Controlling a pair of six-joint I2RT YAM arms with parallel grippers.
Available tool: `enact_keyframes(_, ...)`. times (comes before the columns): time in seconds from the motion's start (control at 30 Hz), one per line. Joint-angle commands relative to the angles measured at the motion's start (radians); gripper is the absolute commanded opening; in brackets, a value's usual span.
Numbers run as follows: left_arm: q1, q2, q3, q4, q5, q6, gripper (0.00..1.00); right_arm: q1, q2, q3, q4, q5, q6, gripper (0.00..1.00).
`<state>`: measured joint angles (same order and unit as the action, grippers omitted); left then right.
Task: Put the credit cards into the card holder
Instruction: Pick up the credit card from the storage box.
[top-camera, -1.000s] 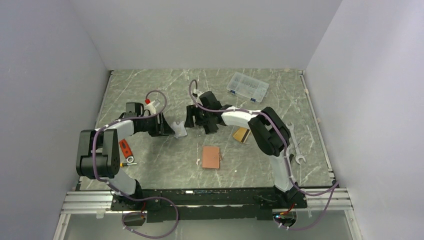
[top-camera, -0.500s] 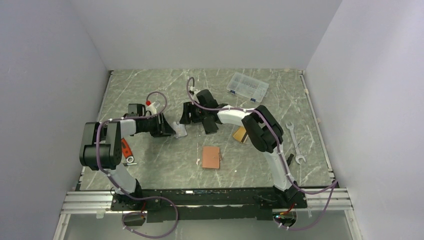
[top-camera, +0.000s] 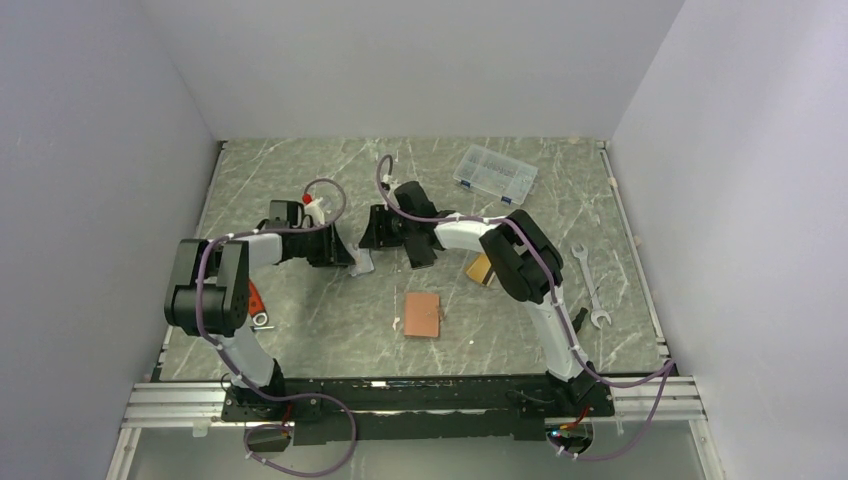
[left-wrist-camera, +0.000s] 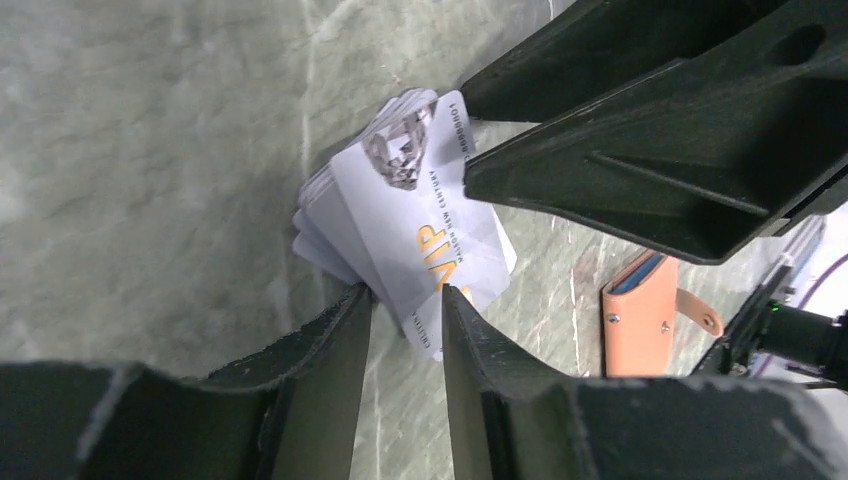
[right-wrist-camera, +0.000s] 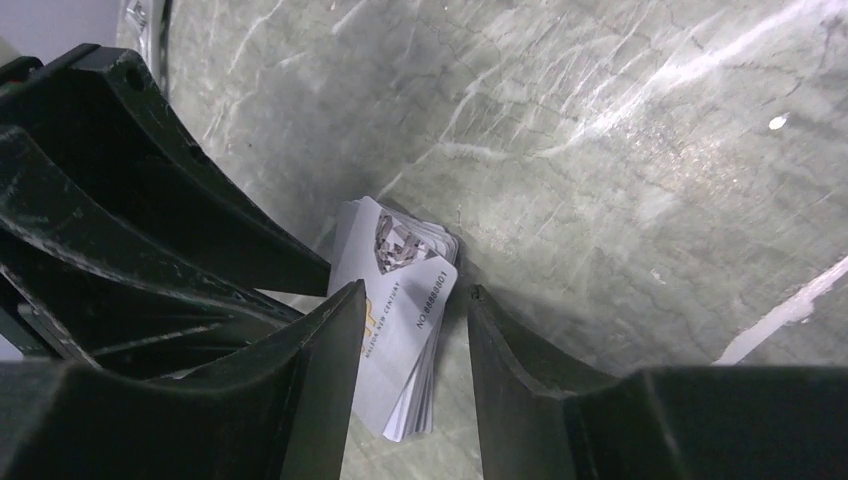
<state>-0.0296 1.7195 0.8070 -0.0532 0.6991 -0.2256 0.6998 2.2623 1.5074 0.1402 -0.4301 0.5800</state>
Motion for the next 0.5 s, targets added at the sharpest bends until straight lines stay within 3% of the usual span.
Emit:
enact_keyframes(0.0,-0.063,-0.042,0.041,-0.043,-0.137,0.059,0.37,-0.015,0.016,-0.038,0.072,-0.048,0.058,0.44)
enact_keyframes(0.47,-0.145,-0.005,0.137,-0.148,-0.275,0.094,0.36,-0.026,-0.008,-0.11,0.132,-0.058,0.092,0.32)
